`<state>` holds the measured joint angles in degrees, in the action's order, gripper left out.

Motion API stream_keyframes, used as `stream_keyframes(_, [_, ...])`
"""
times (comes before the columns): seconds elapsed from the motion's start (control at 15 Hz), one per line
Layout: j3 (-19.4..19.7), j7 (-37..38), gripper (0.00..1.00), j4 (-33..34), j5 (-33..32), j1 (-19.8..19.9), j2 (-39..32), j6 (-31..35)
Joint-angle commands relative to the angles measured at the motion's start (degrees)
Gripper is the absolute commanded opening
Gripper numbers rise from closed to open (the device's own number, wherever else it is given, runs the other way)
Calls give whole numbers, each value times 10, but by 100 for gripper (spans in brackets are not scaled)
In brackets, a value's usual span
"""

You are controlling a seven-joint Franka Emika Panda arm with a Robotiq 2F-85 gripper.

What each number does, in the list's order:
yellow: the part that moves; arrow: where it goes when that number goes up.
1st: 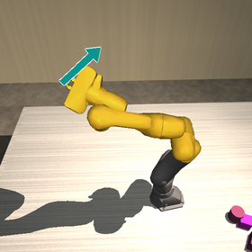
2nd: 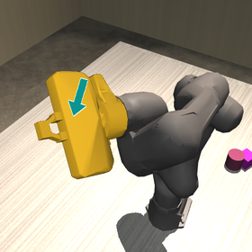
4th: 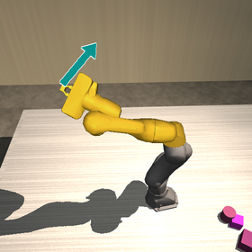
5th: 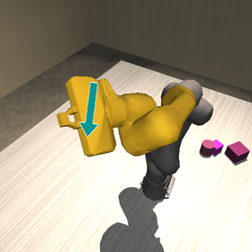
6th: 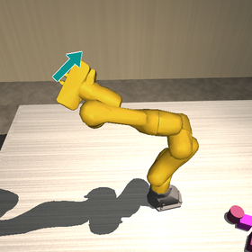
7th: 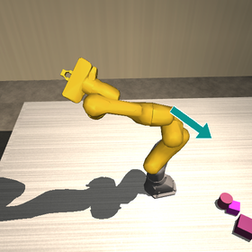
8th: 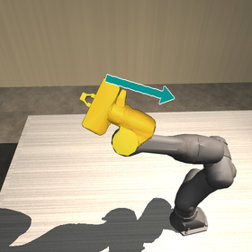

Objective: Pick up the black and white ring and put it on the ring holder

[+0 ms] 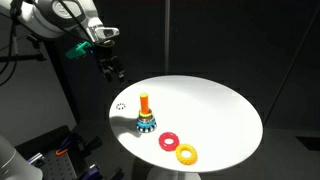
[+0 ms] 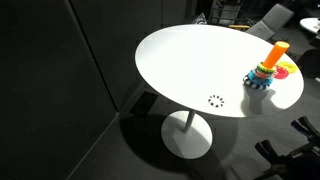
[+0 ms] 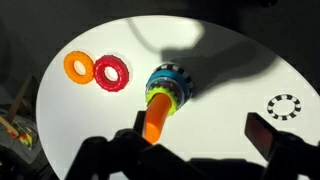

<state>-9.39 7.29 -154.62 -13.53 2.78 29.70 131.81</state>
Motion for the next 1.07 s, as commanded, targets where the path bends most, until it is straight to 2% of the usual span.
stream_keyframes(0.0, [9, 4, 100, 1, -5, -9, 0, -3])
stream_keyframes(0.27, [9, 4, 100, 1, -5, -9, 0, -3])
stream_keyframes(1.0, [20, -6, 100, 33, 54, -51, -55, 23])
